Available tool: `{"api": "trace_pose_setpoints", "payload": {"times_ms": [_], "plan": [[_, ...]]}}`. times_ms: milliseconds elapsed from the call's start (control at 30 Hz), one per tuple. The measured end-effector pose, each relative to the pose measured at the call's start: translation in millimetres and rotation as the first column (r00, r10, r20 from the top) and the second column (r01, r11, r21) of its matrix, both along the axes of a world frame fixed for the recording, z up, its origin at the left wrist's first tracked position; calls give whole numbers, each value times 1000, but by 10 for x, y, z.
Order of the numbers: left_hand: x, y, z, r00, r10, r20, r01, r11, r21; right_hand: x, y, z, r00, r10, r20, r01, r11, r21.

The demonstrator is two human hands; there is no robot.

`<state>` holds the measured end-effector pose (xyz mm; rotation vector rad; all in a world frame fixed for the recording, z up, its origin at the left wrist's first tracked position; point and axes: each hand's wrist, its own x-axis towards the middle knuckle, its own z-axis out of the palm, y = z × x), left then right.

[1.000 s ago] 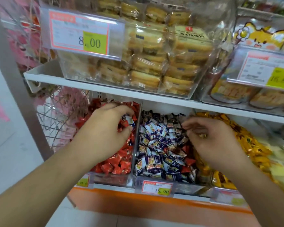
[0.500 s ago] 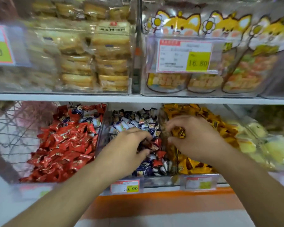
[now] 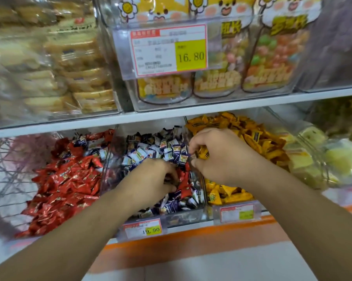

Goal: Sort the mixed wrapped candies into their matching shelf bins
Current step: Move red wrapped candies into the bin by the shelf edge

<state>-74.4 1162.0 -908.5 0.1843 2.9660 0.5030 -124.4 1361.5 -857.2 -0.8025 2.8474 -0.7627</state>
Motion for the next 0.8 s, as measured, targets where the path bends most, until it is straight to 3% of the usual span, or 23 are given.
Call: {"api": "trace_pose_setpoints", "payload": {"times_ms": [400, 467, 533, 633, 700, 800], "plan": [[253, -197, 135, 988, 98, -119, -131, 941, -311, 18, -2, -5, 1000, 11, -5, -11, 1000, -13], [204, -133, 118, 988, 51, -149, -89, 962, -260, 16, -10, -8, 1000, 11, -21, -12, 1000, -14], [126, -12, 126, 988, 8, -156, -26, 993, -113, 14, -25, -18, 999, 10, -37, -11, 1000, -16], [-33, 155, 61, 998, -25, -63, 27, 999, 19, 4, -44, -33, 999, 6, -51, -7, 1000, -20], [-114, 203, -19, 999, -39, 30, 38, 999, 20, 0, -51, -34, 999, 5, -48, -6, 1000, -28], [-182, 181, -103, 998, -45, 35, 46, 999, -21, 0, -56, -28, 999, 5, -45, -7, 1000, -29]]}}
